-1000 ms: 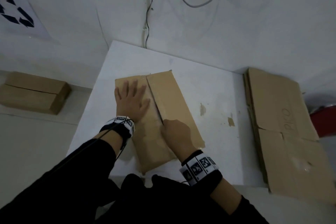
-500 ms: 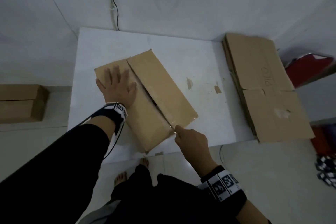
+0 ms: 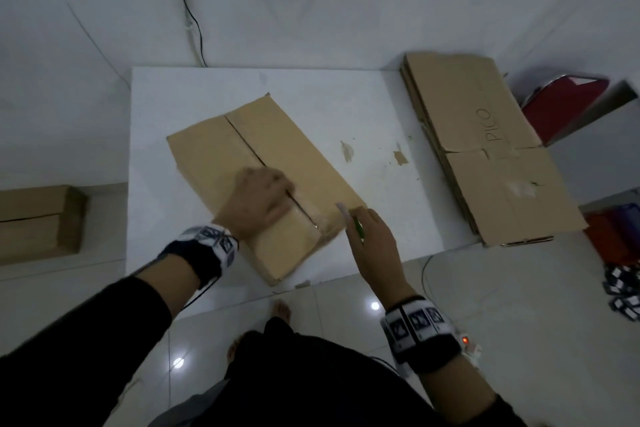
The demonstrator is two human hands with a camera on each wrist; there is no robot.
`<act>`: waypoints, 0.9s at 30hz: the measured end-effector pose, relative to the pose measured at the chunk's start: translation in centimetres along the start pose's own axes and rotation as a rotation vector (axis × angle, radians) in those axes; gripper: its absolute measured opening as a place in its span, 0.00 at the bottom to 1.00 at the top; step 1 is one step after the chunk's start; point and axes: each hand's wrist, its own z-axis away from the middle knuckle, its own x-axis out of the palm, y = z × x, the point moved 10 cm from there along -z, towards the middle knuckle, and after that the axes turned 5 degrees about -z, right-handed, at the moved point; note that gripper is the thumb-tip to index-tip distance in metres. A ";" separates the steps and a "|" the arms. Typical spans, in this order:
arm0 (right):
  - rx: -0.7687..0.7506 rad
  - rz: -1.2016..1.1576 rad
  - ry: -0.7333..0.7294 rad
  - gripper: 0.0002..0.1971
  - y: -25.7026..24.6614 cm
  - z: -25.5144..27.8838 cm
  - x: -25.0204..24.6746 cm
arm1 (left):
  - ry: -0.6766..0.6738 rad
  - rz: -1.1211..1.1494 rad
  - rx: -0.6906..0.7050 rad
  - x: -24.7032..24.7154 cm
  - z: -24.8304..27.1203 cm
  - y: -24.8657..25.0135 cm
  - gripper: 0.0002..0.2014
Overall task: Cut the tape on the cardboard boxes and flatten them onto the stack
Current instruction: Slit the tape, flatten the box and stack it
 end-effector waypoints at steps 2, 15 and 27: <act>-0.038 -0.029 -0.014 0.11 -0.5 -1.2 1.7 | -0.066 -0.006 0.165 1.2 0.6 3.2 0.19; 0.082 -0.251 0.068 0.10 2.6 -2.4 2.7 | -0.203 -0.062 0.222 2.4 0.5 4.7 0.30; 0.074 -0.227 0.017 0.11 3.6 -4.1 2.9 | -0.546 -0.155 0.181 3.2 -3.7 6.3 0.40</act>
